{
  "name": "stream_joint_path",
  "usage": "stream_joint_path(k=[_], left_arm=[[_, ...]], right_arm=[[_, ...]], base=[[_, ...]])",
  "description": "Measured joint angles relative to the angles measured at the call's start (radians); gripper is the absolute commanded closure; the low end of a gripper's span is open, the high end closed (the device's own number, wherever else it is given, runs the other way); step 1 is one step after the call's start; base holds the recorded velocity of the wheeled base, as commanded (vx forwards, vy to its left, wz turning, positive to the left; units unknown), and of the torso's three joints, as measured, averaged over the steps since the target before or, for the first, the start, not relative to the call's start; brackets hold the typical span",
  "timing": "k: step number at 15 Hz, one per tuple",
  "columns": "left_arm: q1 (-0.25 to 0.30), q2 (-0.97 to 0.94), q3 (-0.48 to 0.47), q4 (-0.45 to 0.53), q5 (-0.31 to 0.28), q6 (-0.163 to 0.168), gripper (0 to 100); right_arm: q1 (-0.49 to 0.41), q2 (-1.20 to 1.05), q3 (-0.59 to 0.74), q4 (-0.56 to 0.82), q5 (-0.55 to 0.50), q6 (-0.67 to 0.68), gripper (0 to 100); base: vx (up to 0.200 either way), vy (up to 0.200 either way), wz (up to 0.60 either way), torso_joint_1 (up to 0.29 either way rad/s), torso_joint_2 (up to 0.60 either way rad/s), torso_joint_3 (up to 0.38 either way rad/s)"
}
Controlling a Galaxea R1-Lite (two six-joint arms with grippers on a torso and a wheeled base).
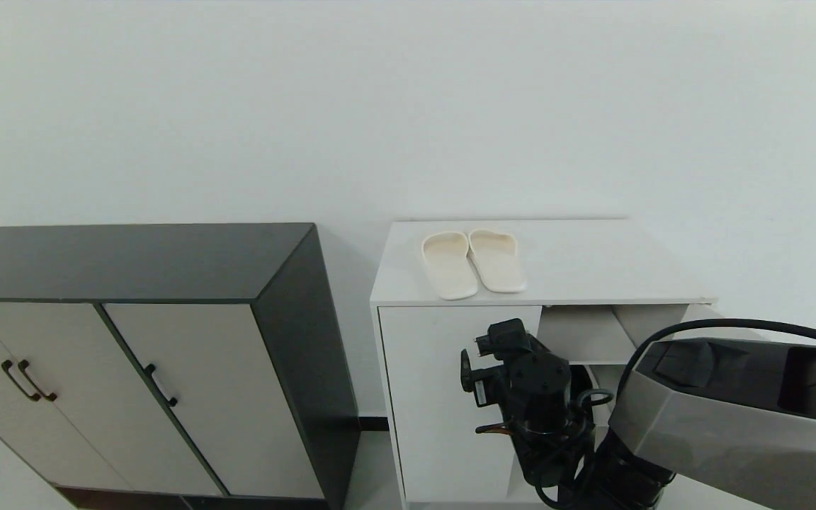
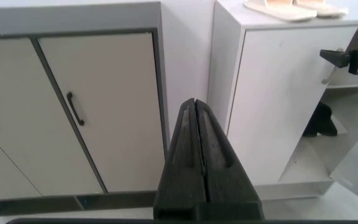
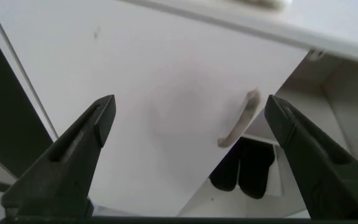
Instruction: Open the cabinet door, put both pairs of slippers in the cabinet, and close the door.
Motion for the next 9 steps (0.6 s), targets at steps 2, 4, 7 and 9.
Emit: stream_joint_path(k=[2, 4, 7, 9], left_arm=[[0.0, 0.0, 0.0, 0.0, 0.0, 0.0, 100], [0.0, 0.0, 0.0, 0.0, 0.0, 0.001, 100], [0.0, 0.0, 0.0, 0.0, 0.0, 0.0, 100], [0.0, 0.0, 0.0, 0.0, 0.0, -0.002, 100]], right_arm=[[0.002, 0.001, 0.002, 0.0, -0.001, -0.017, 0], [0.003, 0.007, 0.0, -0.006, 0.0, -0.026, 0], [0.004, 0.012, -0.001, -0.068, 0.028, -0.085, 0], [0.003, 0.002, -0.009, -0.072, 0.077, -0.093, 0]], base=[[0.0, 0.0, 0.0, 0.234, -0.53, -0.29], [0.0, 0.0, 0.0, 0.188, -0.41, -0.232], [0.0, 0.0, 0.0, 0.176, -0.39, -0.211], [0.0, 0.0, 0.0, 0.176, -0.35, -0.198]])
